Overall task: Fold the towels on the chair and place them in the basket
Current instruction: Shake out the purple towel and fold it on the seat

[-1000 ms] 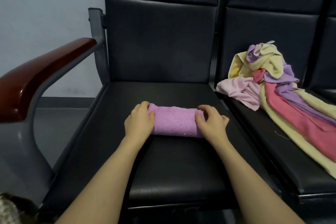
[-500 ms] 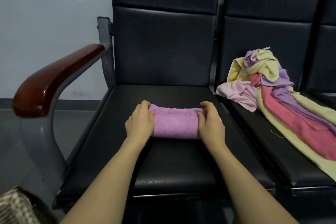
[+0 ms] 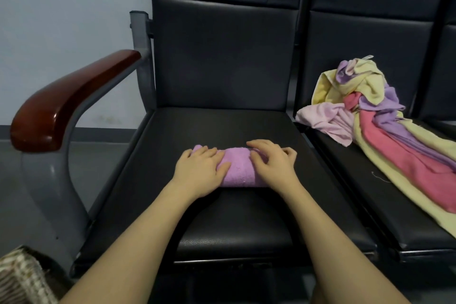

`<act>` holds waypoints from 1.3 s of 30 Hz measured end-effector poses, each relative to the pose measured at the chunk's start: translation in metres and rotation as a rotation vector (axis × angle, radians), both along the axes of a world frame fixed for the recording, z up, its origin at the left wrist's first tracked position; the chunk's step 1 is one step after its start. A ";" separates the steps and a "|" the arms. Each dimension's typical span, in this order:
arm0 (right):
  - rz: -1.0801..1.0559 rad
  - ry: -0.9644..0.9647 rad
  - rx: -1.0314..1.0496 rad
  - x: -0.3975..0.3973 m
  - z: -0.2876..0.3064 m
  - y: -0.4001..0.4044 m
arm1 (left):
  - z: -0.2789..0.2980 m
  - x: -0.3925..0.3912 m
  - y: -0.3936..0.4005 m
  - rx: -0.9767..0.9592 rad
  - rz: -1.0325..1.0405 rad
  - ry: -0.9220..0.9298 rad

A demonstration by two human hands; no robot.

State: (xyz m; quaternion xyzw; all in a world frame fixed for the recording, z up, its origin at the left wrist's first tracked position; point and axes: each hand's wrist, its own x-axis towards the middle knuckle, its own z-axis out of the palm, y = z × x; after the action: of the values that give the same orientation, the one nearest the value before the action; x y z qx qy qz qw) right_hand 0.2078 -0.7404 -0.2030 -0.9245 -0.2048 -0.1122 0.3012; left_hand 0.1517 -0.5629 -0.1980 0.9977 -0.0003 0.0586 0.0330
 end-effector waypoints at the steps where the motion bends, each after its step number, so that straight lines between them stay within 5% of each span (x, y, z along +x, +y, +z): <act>1: 0.013 0.038 -0.054 0.000 -0.001 0.001 | -0.002 0.000 0.000 -0.012 0.011 0.029; 7: 0.018 0.176 -0.147 -0.003 0.004 -0.008 | 0.003 0.000 0.008 -0.077 0.008 0.086; 18: -0.065 0.331 0.177 -0.017 -0.001 -0.016 | 0.004 -0.017 0.034 -0.205 0.164 -0.169; 28: 0.061 0.201 -0.068 -0.028 -0.008 -0.017 | -0.001 -0.021 0.034 -0.214 0.264 0.042; 39: 0.159 0.205 -0.145 -0.050 -0.002 -0.012 | -0.011 -0.031 0.028 -0.346 0.238 -0.036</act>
State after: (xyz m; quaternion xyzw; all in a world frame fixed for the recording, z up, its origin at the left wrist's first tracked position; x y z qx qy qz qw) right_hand 0.1575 -0.7525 -0.2050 -0.9313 -0.2530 0.0220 0.2611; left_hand 0.1210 -0.5350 -0.2085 0.9690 0.1272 0.0791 0.1965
